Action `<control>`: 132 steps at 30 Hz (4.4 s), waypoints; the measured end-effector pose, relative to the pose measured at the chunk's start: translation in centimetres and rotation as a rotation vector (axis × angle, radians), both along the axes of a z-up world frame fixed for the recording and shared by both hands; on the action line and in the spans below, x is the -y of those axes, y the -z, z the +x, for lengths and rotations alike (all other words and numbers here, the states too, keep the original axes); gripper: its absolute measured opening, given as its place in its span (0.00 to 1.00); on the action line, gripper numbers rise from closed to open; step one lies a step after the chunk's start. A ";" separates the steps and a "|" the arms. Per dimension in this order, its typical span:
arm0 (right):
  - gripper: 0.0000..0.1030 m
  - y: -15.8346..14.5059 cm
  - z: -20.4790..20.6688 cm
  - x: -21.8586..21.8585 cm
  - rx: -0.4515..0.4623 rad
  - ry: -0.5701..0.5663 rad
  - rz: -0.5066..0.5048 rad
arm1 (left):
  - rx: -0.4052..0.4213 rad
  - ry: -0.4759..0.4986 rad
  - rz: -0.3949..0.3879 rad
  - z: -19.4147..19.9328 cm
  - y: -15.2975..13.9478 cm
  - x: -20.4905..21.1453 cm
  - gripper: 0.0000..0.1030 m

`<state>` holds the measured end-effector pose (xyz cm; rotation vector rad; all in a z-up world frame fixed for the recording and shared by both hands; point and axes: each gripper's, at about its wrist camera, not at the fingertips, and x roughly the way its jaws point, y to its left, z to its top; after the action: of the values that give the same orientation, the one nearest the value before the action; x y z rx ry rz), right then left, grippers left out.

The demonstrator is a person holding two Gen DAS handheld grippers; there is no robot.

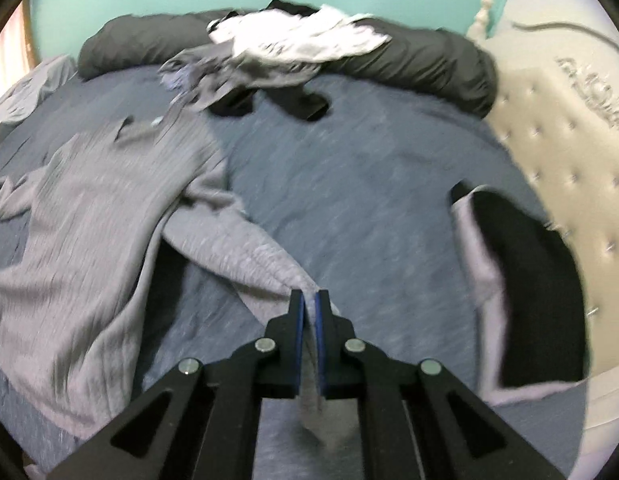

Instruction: Fold clothes

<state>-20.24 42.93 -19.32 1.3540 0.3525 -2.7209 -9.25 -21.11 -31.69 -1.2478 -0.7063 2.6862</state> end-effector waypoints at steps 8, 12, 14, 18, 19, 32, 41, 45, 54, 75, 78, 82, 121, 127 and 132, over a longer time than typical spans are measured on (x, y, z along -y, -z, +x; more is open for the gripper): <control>0.05 -5.8 -5.4 -3.2 -0.078 0.141 0.109 | 0.001 -0.003 0.012 -0.1 0.1 0.1 0.63; 0.05 -7.3 -6.6 -4.2 -0.116 0.198 0.209 | -0.001 -0.001 0.006 -0.2 0.0 -0.1 0.63; 0.05 -6.8 -6.8 -4.9 -0.113 0.225 0.240 | -0.002 0.000 0.003 -0.3 0.0 -0.2 0.63; 0.05 -2.2 -6.7 -5.0 -0.032 0.195 0.250 | -0.003 0.004 -0.003 -0.5 -0.1 -0.4 0.64; 0.05 -0.9 -6.5 -4.7 -0.010 0.175 0.250 | -0.004 0.005 -0.005 -0.5 -0.1 -0.4 0.64; 0.09 11.3 -0.8 -2.2 0.194 0.023 0.042 | -0.011 0.014 -0.023 -1.0 -0.5 -1.7 0.64; 0.27 5.7 2.3 -11.0 0.005 0.268 -0.172 | -0.021 0.019 -0.026 -1.6 -0.8 -2.6 0.71; 0.38 8.0 1.7 -13.1 0.061 0.360 -0.163 | -0.025 0.020 -0.038 -1.9 -1.0 -3.2 0.72; 0.68 12.7 -0.9 -14.3 0.137 0.436 -0.209 | -0.018 0.027 -0.067 -3.0 -0.8 -4.4 0.73; 0.07 3.2 -2.2 -13.8 -0.055 0.386 0.004 | -0.034 0.022 -0.098 -3.3 -1.2 -4.6 0.73; 0.07 0.4 -1.8 -16.7 -0.081 0.449 0.046 | -0.040 0.018 -0.098 -3.2 -1.4 -4.4 0.73; 0.07 -1.0 -1.3 -19.8 -0.077 0.506 0.107 | -0.037 0.017 -0.096 -3.2 -1.3 -4.4 0.73; 0.55 1.7 12.9 3.9 0.180 -0.065 -0.317 | 0.082 0.186 -0.111 4.4 -7.0 -2.7 0.73; 0.55 4.6 14.7 9.8 0.288 -0.177 -0.307 | 0.114 0.217 -0.139 7.0 -7.1 -2.2 0.73; 0.55 6.6 15.0 13.0 0.332 -0.215 -0.233 | 0.165 0.243 -0.145 7.7 -5.8 -2.6 0.73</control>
<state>-5.23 29.98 -25.94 1.5608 0.1387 -2.2353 -1.54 -18.55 -25.90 -1.4956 -0.3523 2.4942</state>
